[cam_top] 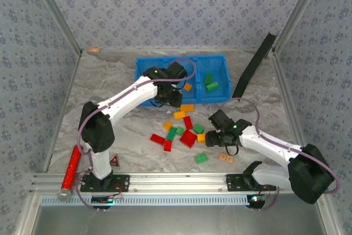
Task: Sort the legos into containers by color
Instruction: Pick up the lego from the bottom-center of the table.
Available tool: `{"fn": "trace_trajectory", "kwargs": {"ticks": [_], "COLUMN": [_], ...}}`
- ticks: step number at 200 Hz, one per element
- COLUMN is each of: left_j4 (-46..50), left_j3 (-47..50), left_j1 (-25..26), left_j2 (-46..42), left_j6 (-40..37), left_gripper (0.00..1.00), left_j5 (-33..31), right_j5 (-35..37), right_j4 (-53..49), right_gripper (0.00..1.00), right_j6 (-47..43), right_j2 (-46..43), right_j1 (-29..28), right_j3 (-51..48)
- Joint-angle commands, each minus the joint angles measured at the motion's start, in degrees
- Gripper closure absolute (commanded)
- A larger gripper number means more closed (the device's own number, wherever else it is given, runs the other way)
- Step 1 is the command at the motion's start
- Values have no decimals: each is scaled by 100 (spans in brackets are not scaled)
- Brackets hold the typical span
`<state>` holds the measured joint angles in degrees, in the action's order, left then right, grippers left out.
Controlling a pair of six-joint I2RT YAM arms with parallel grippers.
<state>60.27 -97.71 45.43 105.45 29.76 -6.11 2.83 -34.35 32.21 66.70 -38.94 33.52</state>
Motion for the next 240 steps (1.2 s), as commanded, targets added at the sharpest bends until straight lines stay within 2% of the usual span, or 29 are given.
{"fn": "trace_trajectory", "kwargs": {"ticks": [1,41,119,195,220,240], "left_j4": [-103,-187,-203,-110,-10,71], "left_j3": [182,353,537,559,830,1199], "left_j1": [-1,5,4,3,46,102], "left_j2": [-346,-488,-726,-709,-901,-1151], "left_j6": [142,182,173,65,63,172], "left_gripper": [41,40,40,40,40,40], "left_j5": [-88,-67,-14,130,255,344], "right_j5": [37,177,8,-135,-77,-63], "right_j4": [168,228,520,530,523,512], "right_gripper": [31,31,25,26,31,42], "right_j6": [75,212,337,334,337,335], "right_j2": [108,183,502,1213,1257,1315], "right_j1": [-29,52,759,811,837,852], "right_j3": [78,119,268,522,543,584]}}
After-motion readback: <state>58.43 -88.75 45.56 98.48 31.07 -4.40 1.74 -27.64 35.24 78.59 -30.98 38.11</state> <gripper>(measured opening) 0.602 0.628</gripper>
